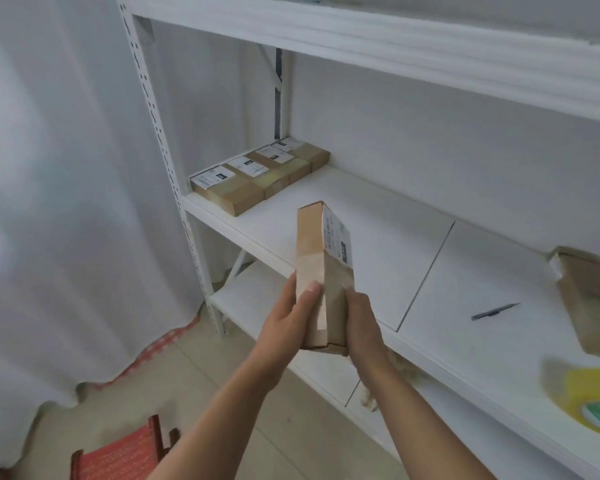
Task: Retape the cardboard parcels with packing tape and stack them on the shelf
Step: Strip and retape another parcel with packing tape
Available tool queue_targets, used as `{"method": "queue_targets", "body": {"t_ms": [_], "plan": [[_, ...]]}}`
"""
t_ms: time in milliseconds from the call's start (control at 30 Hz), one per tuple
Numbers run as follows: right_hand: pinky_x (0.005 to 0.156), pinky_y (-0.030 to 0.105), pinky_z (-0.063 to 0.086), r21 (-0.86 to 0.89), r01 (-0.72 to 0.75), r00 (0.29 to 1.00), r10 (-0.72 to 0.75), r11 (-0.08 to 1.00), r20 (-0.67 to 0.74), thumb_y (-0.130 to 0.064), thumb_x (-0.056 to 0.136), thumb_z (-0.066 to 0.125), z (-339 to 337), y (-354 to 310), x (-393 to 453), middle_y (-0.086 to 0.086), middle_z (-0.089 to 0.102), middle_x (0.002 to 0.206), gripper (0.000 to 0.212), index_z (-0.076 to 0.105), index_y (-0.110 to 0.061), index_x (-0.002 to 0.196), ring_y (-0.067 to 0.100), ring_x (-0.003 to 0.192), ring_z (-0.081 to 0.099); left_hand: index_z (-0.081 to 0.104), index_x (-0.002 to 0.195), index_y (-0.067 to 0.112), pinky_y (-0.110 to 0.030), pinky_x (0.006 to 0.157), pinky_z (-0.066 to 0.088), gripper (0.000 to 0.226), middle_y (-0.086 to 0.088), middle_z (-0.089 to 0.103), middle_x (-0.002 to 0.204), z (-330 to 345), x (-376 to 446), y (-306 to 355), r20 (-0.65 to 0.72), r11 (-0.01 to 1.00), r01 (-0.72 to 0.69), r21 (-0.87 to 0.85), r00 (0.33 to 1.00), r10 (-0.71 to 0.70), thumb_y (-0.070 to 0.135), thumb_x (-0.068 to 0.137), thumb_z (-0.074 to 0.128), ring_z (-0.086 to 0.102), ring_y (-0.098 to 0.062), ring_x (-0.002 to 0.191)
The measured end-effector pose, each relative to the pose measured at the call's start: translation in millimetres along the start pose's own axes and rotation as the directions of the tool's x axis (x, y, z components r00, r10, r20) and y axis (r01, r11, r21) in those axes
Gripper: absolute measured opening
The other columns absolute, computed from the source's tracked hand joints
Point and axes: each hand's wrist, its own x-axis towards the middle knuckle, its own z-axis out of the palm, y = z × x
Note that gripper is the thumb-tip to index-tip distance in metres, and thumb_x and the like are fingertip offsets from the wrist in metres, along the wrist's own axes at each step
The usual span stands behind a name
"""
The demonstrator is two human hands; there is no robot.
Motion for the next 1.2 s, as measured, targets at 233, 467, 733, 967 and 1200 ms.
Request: {"method": "queue_targets", "body": {"t_ms": [233,467,733,967,1200], "plan": [[0.09,0.052,0.056,0.208,-0.099,0.989,0.073,0.973,0.126,-0.075,0.081,0.039,9,10,55,0.001,0.072,0.109,0.063,0.066,-0.027,0.113,0.02,0.1,0.07,0.023,0.148,0.053,-0.02,0.097,0.045,0.061,0.019,0.054,0.138,7,47,9,0.075,0.971,-0.006,0.24,0.997,-0.013,0.07,0.09,0.033,0.055,0.001,0.119],[0.057,0.036,0.053,0.556,-0.406,0.789,-0.028,0.726,0.613,-0.035,0.098,0.05,-9,-8,126,0.016,0.065,0.095,0.04,0.059,-0.004,0.122,0.032,0.075,0.064,0.001,0.152,0.054,-0.048,0.121,0.025,0.11,0.014,0.024,0.161,2,125,13,-0.089,0.968,0.201,0.154,0.978,-0.189,0.103,0.059,0.034,0.029,-0.018,0.146],[0.078,0.041,0.058,0.327,-0.276,0.873,0.094,0.904,0.478,-0.031,0.104,0.046,2,-10,188,0.017,0.069,0.117,0.022,0.064,-0.019,0.102,0.02,0.09,0.071,0.064,0.116,0.012,-0.039,0.077,0.06,0.056,-0.008,0.076,0.099,0,173,18,-0.274,0.944,0.203,-0.262,0.922,-0.274,0.053,0.079,0.063,0.074,-0.025,0.09],[0.08,0.035,0.056,0.113,0.009,0.876,-0.063,0.994,0.478,-0.059,0.084,0.062,-5,-46,208,-0.003,0.073,0.102,0.049,0.056,-0.028,0.121,0.012,0.089,0.071,0.052,0.118,0.021,-0.047,0.09,0.055,0.063,0.003,0.066,0.108,-17,217,11,-0.607,0.962,0.21,0.173,0.792,-0.064,0.072,0.082,0.058,0.066,-0.018,0.1],[0.083,0.029,0.055,0.152,0.064,0.971,-0.096,0.986,0.218,-0.037,0.093,0.067,24,-56,228,-0.012,0.069,0.104,0.034,0.05,-0.032,0.122,0.002,0.088,0.069,0.049,0.13,0.034,-0.049,0.067,0.06,0.049,-0.004,0.069,0.117,-44,246,7,-0.208,0.965,0.153,-0.213,0.958,-0.197,0.048,0.087,0.07,0.072,-0.032,0.099]]}}
